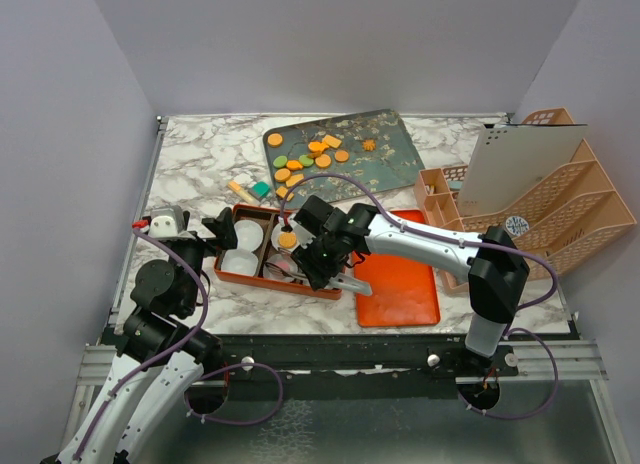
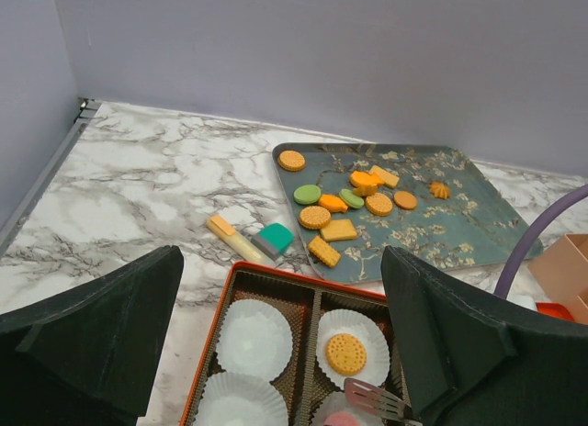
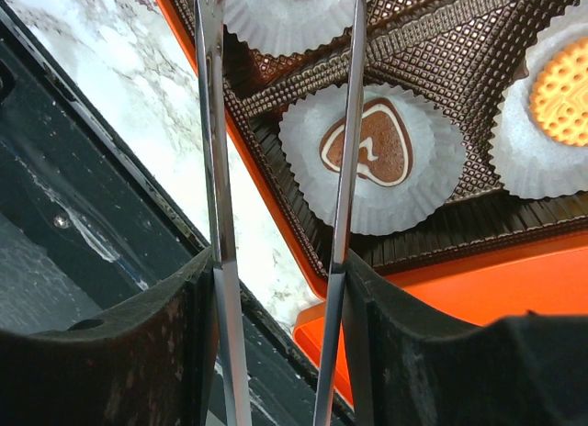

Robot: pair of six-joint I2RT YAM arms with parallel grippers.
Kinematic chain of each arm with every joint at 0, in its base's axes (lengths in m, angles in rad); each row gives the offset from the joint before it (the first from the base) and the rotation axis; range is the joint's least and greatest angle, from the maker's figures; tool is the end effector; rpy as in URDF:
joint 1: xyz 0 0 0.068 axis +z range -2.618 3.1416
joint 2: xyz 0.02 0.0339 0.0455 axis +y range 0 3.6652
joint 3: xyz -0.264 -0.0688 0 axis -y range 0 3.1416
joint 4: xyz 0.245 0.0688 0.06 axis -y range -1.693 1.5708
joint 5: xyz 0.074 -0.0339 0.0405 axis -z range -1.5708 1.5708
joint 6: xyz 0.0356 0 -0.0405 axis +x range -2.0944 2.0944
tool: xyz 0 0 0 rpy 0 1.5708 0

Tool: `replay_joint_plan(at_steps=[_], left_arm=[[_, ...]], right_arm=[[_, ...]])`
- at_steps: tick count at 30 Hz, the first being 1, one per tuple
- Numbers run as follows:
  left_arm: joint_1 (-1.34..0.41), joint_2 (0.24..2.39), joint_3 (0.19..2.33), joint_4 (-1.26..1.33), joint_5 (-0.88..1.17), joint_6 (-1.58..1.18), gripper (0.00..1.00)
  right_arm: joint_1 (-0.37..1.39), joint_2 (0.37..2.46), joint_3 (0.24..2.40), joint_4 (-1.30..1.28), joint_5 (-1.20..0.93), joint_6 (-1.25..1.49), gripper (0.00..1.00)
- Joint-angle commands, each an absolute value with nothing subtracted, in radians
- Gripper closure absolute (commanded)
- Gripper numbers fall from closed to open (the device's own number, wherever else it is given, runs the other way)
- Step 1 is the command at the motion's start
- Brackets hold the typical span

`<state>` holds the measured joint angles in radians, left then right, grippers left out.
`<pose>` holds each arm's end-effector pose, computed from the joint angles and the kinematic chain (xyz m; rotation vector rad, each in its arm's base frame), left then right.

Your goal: Pack the cookies

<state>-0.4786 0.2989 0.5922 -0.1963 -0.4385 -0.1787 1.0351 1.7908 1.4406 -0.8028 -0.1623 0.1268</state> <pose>0.0874 -0.0283 0.3298 -0.1349 1.4803 -0.2090 0.1852 0.3233 0.2437 -1.2873 2.5254 0.5224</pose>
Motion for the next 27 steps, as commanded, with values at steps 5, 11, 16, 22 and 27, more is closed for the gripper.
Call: replay_joint_plan(at_steps=[5, 11, 16, 22, 27], left_arm=[[-0.472, 0.289, 0.575, -0.182, -0.467, -0.168, 0.01], [-0.472, 0.289, 0.572, -0.182, -0.473, -0.165, 0.01], [-0.472, 0.285, 0.575, -0.179, -0.449, -0.169, 0.01], [-0.472, 0.282, 0.576, -0.181, -0.442, -0.170, 0.01], [-0.472, 0.289, 0.575, -0.165, -0.431, -0.169, 0.01]], right_arm=[[1.043, 1.719, 1.505, -0.789, -0.093, 0.124, 0.50], [0.993, 1.707, 1.594, -0.822, -0.003, 0.105, 0.50], [0.881, 1.727, 1.655, -0.828, 0.043, 0.119, 0.50], [0.698, 1.751, 1.674, -0.777, -0.027, 0.137, 0.50], [0.594, 1.816, 1.712, -0.762, -0.053, 0.129, 0.49]])
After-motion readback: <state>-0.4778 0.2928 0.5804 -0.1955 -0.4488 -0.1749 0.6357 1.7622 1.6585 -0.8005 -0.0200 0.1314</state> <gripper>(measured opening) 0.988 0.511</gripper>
